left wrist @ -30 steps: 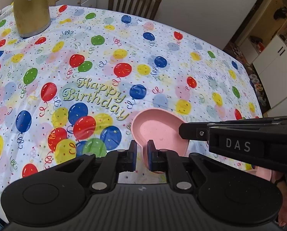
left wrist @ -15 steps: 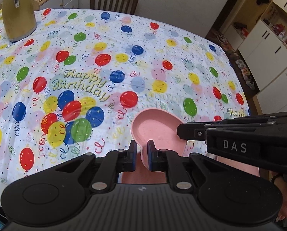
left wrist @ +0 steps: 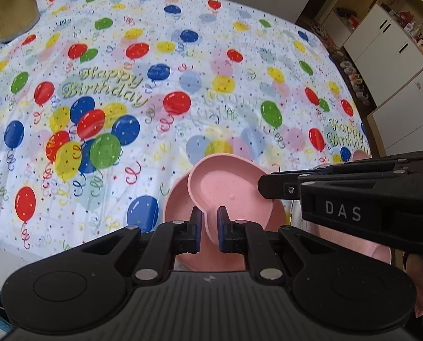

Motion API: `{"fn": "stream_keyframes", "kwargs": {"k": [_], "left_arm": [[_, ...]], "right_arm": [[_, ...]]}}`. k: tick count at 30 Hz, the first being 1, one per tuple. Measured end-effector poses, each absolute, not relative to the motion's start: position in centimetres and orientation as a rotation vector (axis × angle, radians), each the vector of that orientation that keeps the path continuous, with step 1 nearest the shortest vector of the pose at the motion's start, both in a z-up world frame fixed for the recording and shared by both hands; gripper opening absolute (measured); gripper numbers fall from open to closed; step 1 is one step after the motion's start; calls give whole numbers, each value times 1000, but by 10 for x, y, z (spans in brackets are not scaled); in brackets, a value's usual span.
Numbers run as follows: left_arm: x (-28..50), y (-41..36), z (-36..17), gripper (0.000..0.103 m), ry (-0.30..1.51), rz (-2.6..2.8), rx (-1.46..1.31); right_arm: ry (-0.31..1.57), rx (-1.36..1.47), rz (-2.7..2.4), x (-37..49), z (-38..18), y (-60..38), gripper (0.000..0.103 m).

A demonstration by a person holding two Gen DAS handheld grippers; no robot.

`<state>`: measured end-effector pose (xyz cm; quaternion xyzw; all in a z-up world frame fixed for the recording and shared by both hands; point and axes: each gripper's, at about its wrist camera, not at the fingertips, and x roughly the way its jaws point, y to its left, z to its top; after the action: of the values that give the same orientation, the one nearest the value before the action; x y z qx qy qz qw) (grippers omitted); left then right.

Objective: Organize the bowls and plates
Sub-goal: 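Lift the heart-shaped dish with both grippers toward the stack, then lower the heart dish into the pink bowl and open both grippers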

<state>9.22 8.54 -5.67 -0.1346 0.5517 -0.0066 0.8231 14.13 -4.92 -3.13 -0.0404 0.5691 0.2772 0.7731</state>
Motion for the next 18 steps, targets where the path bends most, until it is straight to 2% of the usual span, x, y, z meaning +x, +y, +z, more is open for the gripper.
{"fn": "stream_keyframes", "kwargs": {"k": [18], "left_arm": [[94,85,-93,11,1252,-17,-310]], "right_arm": [[1311,-112,545,136,-70,-46,2]]}}
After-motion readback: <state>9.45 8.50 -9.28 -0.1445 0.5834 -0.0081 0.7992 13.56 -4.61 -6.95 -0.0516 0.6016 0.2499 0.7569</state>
